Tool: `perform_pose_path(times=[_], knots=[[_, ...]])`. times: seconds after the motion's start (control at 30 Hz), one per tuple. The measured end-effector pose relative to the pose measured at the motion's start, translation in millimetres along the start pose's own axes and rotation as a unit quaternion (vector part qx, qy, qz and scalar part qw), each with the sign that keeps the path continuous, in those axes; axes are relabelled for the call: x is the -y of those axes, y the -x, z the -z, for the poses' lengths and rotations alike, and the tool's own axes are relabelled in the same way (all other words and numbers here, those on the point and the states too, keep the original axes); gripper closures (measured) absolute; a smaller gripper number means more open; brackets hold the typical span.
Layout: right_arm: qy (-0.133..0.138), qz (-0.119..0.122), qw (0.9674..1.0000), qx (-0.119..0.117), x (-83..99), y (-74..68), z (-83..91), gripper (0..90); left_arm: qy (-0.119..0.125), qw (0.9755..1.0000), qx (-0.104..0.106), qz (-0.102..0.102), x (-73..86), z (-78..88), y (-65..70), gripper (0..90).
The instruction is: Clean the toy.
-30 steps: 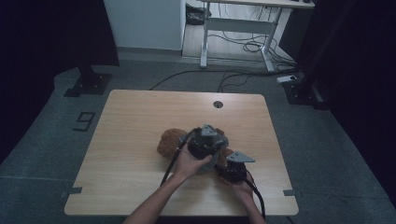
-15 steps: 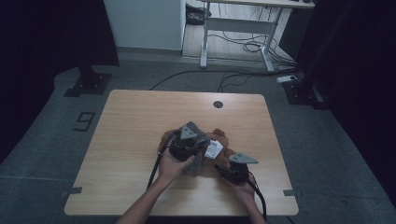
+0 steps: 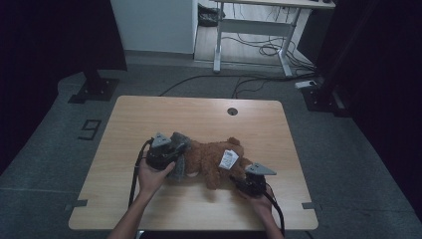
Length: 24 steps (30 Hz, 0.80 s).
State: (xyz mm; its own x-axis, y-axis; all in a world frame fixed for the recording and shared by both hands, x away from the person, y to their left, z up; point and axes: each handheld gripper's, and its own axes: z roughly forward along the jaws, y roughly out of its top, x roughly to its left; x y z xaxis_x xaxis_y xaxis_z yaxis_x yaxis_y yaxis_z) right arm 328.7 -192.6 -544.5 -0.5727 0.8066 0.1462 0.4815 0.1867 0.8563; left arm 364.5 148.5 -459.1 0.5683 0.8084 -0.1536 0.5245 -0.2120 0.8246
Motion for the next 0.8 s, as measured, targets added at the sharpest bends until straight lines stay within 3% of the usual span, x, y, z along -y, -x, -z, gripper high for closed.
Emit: perform_pose_path(times=[0.17,0.37,0.53,0.67,0.8], knots=[[0.0,0.0,1.0,-0.002,0.2,0.1,-0.4,64.9,-0.003,0.9998,-0.007,0.019,13.1,-0.8,-12.9,80.9],[-0.001,-0.002,1.0,-0.002,0.4,0.7,-0.7,65.0,-0.025,0.9989,-0.014,0.036,24.9,-4.4,-24.1,81.0],[-0.003,-0.008,1.0,-0.004,0.9,2.7,-1.0,65.0,-0.042,0.9984,-0.017,0.034,28.2,-6.9,-26.5,81.0],[-0.004,-0.007,1.0,-0.004,0.8,2.9,-1.1,65.0,-0.032,0.9991,-0.012,0.024,18.3,-0.4,-23.3,81.1],[-0.005,-0.011,0.9999,-0.001,0.7,4.3,-1.4,65.0,-0.01,0.9999,-0.001,-0.001,-7.8,8.6,-7.9,81.0]])
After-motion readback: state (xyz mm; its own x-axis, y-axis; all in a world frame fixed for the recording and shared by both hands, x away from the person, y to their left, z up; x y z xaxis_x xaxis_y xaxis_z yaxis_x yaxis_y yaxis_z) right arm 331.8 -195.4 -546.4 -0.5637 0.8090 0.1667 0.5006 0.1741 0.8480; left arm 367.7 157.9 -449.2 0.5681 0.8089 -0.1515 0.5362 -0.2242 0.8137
